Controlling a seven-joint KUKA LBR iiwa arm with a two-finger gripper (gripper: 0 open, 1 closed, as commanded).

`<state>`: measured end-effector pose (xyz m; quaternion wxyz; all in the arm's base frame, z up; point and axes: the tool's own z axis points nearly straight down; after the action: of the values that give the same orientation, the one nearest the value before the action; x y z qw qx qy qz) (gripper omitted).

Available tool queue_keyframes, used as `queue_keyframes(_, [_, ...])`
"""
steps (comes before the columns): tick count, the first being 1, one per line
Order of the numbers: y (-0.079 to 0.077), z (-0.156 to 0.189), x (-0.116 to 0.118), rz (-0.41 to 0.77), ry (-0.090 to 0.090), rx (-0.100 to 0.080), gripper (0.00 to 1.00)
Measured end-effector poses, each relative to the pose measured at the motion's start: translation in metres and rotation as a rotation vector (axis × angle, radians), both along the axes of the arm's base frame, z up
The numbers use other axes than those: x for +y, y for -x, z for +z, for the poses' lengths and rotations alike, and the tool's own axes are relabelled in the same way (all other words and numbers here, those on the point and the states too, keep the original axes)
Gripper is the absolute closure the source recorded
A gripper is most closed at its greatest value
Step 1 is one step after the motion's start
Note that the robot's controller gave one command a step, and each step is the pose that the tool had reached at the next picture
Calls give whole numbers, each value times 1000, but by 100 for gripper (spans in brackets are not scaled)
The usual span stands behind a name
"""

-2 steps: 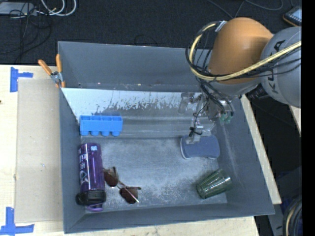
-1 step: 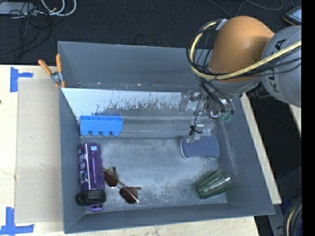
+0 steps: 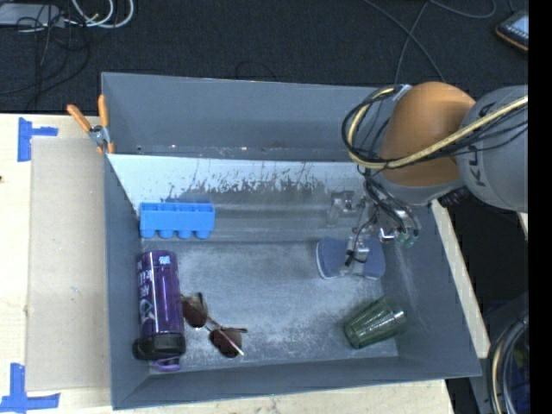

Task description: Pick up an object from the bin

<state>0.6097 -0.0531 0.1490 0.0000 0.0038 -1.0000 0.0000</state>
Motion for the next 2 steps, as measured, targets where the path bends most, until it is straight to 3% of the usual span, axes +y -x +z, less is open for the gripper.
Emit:
queue_keyframes(1, [10, 12, -51, -81, -1, -13, 0])
queue_keyframes(2, [11, -39, -50, -205, -2, 5, 0])
